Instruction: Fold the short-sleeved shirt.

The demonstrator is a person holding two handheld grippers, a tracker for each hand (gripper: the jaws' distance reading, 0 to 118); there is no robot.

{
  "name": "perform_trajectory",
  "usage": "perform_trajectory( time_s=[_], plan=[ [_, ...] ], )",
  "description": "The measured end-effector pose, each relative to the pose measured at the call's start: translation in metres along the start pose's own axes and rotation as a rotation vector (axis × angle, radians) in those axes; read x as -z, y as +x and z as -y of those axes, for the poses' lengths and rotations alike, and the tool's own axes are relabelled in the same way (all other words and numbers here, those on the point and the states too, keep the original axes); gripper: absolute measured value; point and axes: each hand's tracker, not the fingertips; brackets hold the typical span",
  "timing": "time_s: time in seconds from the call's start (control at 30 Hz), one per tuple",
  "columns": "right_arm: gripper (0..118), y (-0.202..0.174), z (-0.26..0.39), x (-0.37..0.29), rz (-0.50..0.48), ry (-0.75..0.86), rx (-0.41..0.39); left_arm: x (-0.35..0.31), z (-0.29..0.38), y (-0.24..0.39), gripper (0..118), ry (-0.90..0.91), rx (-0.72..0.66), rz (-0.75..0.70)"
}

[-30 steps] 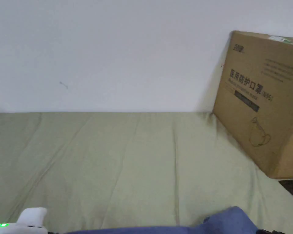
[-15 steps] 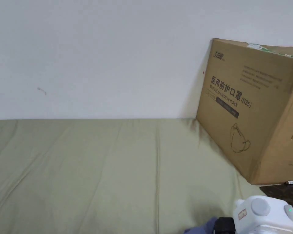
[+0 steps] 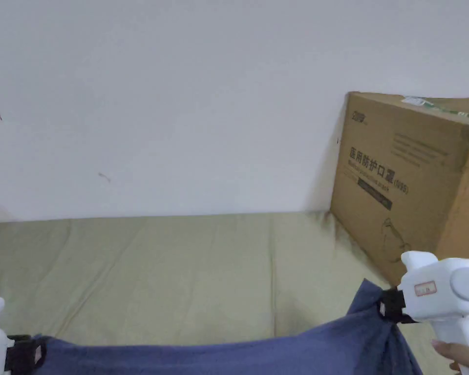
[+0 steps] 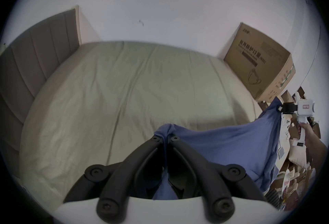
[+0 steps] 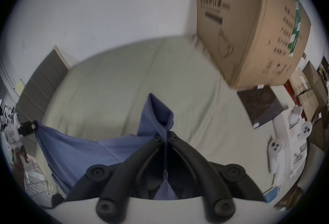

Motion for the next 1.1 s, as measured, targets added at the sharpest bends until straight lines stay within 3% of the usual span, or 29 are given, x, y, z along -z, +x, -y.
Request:
perform_trajectory(
  time_s=[0.2, 0.47, 0.7, 0.93, 1.1],
  plan=[
    [0, -0.032, -0.089, -0.069, -0.014, 0.191, 0.044, -0.035, -0.087, -0.002, 3, 0.145, -0.019, -0.005],
    [0, -0.081, -0.217, -0.094, 0.059, 0.413, -0.014, -0.033, -0.206, 0.004, 3, 0.284, -0.017, -0.038],
    [0, -0.116, -0.288, -0.092, 0.129, 0.559, -0.063, -0.007, -0.266, 0.008, 3, 0.398, -0.036, -0.085],
    [0, -0.116, -0.250, -0.041, 0.195, 0.561, -0.132, 0.042, -0.241, 0.005, 3, 0.372, -0.089, -0.104],
    [0, -0.082, -0.136, 0.028, 0.177, 0.403, -0.061, 0.084, -0.144, -0.005, 3, 0.219, -0.136, -0.087]
  ],
)
